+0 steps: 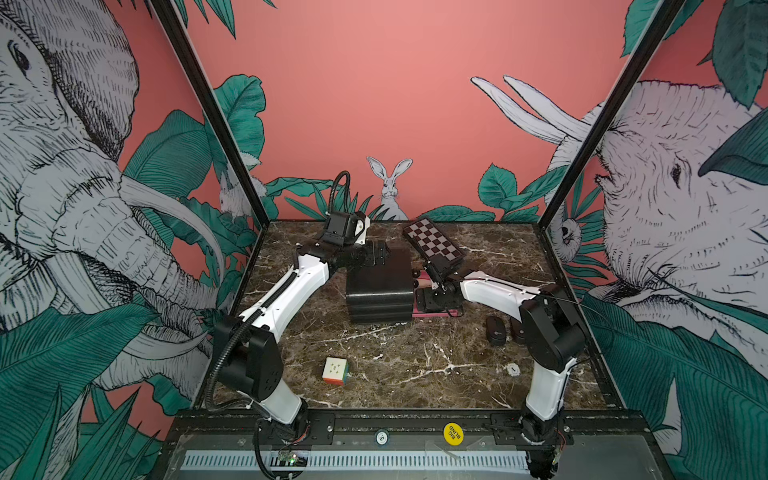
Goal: Take the mice out of the drawer
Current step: Pick up the mouse from the drawer.
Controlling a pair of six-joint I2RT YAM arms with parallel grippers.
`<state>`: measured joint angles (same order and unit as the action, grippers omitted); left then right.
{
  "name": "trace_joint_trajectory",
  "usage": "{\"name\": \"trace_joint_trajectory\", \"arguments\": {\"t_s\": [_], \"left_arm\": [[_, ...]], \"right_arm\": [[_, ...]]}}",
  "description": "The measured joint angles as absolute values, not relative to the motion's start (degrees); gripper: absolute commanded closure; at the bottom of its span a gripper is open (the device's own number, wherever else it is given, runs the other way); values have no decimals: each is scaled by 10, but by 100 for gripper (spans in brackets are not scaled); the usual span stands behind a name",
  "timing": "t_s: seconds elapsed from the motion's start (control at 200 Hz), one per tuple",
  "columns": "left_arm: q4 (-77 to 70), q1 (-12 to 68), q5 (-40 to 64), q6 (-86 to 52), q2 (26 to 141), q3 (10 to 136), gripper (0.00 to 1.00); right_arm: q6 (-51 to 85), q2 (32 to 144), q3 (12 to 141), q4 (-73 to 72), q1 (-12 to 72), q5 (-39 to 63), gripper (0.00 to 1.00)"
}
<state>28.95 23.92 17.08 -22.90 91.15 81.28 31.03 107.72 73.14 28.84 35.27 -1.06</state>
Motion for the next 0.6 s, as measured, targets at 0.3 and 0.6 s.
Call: {"name": "trace_joint_trajectory", "arguments": {"t_s": [0.3,0.6], "left_arm": [[292,239,171,-221,911,813,8],[292,239,172,-216,912,813,8]], "right_arm": [[330,1109,769,284,367,-55,1],[345,1111,771,292,374,-88,1]]}}
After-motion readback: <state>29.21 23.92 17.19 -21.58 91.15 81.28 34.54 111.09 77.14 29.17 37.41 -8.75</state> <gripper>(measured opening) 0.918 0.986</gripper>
